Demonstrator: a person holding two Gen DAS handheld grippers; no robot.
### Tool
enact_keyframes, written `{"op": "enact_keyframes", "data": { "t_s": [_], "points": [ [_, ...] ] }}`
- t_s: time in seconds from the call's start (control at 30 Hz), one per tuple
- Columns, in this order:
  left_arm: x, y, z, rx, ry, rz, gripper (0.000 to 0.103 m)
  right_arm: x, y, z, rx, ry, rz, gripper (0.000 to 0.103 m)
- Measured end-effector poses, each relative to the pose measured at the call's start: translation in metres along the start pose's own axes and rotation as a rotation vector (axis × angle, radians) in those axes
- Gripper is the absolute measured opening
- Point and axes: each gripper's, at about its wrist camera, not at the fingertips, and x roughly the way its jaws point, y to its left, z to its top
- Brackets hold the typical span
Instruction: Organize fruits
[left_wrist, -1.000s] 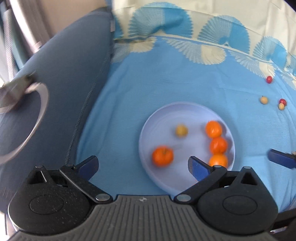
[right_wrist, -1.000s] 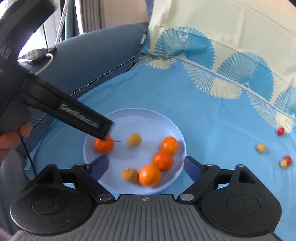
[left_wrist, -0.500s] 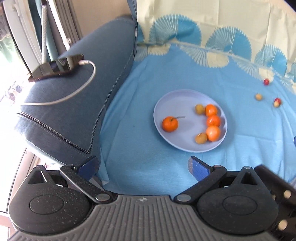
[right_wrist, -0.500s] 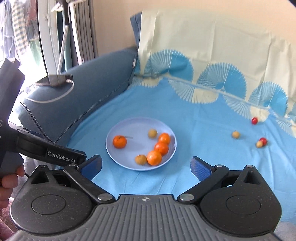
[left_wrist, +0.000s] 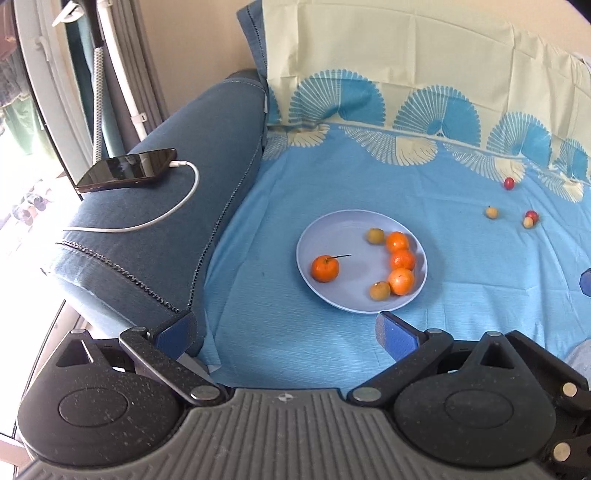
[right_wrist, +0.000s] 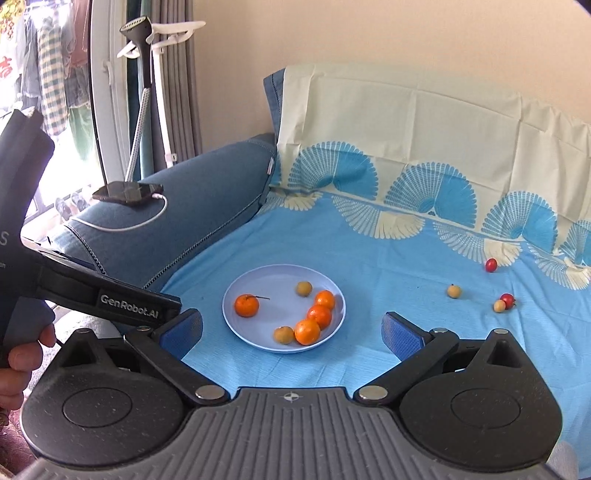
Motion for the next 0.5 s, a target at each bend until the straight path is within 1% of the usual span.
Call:
{"op": "enact_keyframes", "data": {
  "t_s": [0.17,0.5],
  "points": [
    [-0.0049,0.0032,-0.0014,-0.011,-0.005,0.001,0.103,-0.0066,0.0047,-0.0002,-0.017,-0.019,0.002,0.102],
    [-0.0065,0.0059,-0.0032,-0.011,-0.009,0.002,0.103,-0.0092,0.0099,-0.0005,-0.031,-0.022,0.005,0.102]
  ]
}}
